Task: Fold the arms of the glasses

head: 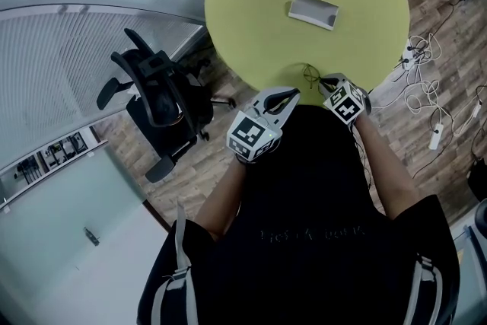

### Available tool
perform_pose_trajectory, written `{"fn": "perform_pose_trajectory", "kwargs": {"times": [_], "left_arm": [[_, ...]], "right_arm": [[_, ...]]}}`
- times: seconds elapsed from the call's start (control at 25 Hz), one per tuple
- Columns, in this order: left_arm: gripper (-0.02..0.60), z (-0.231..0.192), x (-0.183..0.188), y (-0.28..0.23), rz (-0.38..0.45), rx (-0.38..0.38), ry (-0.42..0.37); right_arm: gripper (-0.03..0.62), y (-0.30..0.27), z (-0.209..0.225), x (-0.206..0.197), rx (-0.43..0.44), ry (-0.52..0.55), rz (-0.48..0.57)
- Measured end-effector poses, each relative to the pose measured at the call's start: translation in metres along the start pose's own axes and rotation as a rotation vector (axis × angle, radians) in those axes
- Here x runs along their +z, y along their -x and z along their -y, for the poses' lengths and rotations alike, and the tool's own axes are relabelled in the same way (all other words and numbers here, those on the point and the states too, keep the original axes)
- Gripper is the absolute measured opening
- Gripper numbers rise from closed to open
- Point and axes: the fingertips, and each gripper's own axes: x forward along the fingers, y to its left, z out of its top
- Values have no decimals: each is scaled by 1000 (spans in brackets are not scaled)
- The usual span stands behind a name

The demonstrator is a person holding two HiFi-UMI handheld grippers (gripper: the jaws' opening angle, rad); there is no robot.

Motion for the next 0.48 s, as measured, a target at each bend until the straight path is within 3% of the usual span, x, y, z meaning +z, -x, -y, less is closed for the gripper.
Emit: {"fn": "perform_pose_trajectory", "kwargs": {"times": [0.48], "left_arm": [[20,-1,-9,7,-11,28,16]], "right_arm": [[33,-29,9,-2,-3,-17,-46]]}}
